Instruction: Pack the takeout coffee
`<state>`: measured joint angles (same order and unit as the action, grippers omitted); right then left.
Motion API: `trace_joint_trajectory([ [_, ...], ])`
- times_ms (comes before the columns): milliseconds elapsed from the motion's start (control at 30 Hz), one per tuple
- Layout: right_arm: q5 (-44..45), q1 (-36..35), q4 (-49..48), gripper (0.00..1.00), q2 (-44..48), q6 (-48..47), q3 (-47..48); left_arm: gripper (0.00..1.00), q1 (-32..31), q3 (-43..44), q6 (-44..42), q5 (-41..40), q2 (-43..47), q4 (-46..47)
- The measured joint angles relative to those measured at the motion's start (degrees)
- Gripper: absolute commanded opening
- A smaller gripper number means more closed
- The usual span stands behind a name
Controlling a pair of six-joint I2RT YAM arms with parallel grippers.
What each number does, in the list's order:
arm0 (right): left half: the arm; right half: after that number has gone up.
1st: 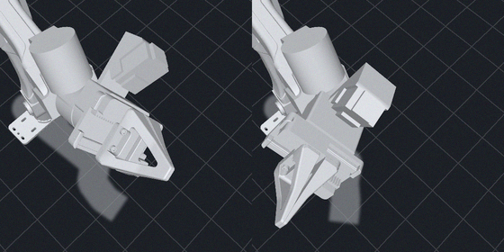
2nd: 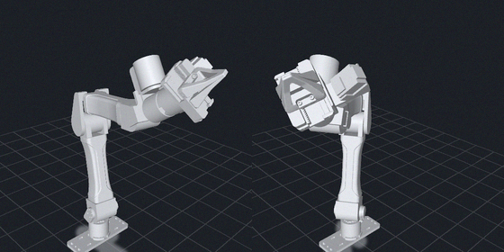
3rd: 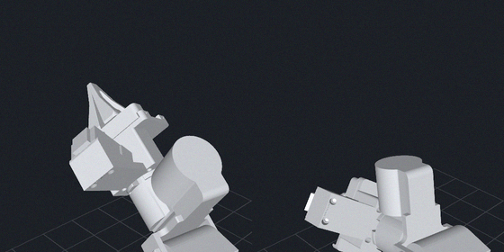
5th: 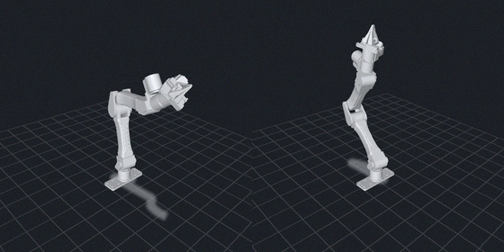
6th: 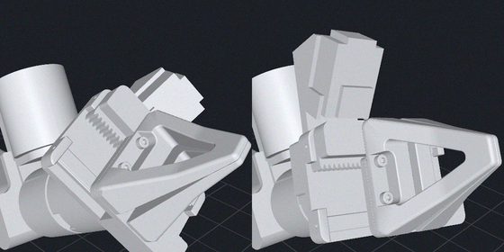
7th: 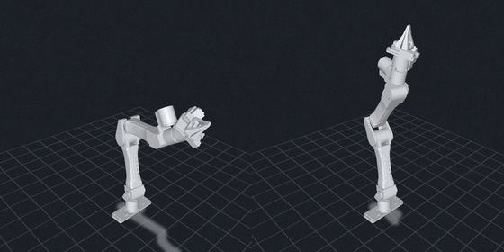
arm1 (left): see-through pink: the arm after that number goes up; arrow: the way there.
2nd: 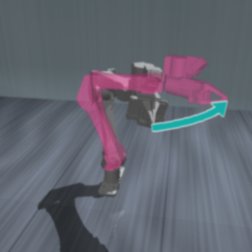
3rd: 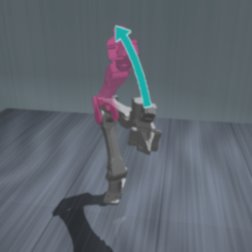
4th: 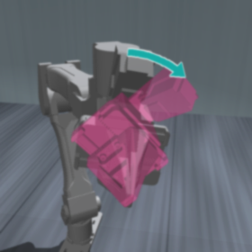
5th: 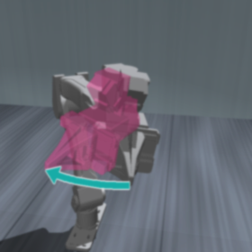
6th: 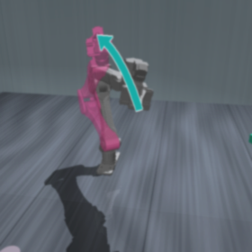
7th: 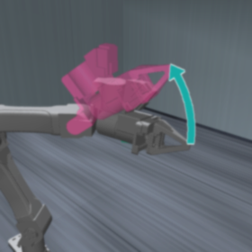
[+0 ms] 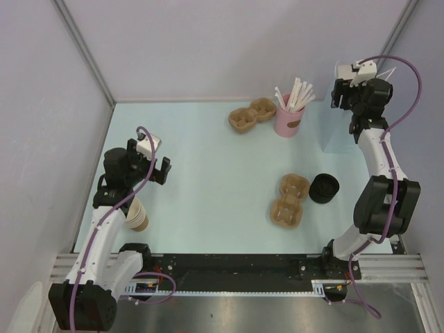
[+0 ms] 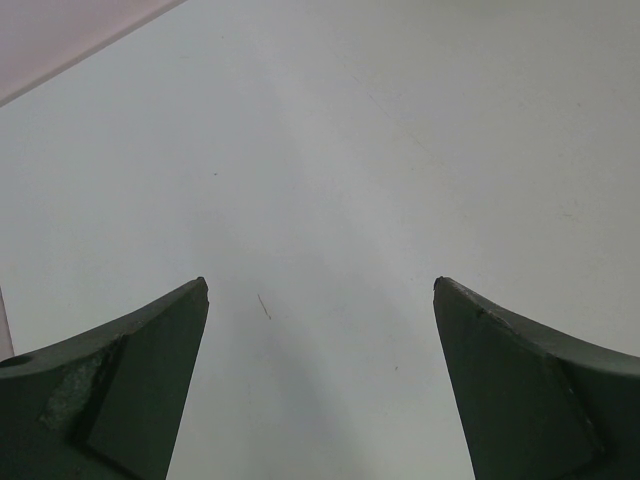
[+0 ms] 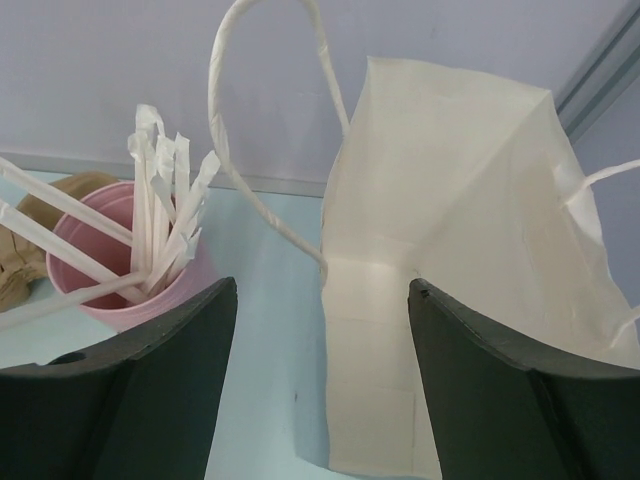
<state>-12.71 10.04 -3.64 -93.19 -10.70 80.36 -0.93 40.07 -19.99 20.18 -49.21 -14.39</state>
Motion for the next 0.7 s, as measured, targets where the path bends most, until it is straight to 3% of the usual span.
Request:
trace_joint_trajectory([
  [167,3.1,-2.2,-1.1,0.71,-1.9,-1.8,0.0,0.99,0.0,0.0,0.0,0.0,-0.5,-0.1],
  [233,4.3,-3.0,-1.3,0.65,-2.8,-2.5,0.2,0.99,0.0,0.0,0.0,0.0,-0.6,-0.1],
  [567,7.7,-3.5,-1.2,0.16,-5.7,-3.4,3.0,0.99,0.0,0.0,0.0,0.0,-0.6,-0.1],
  [700,8.2,-3.4,-1.2,0.11,-5.6,-3.1,3.0,1.0,0.0,0.0,0.0,0.0,-0.6,-0.2],
])
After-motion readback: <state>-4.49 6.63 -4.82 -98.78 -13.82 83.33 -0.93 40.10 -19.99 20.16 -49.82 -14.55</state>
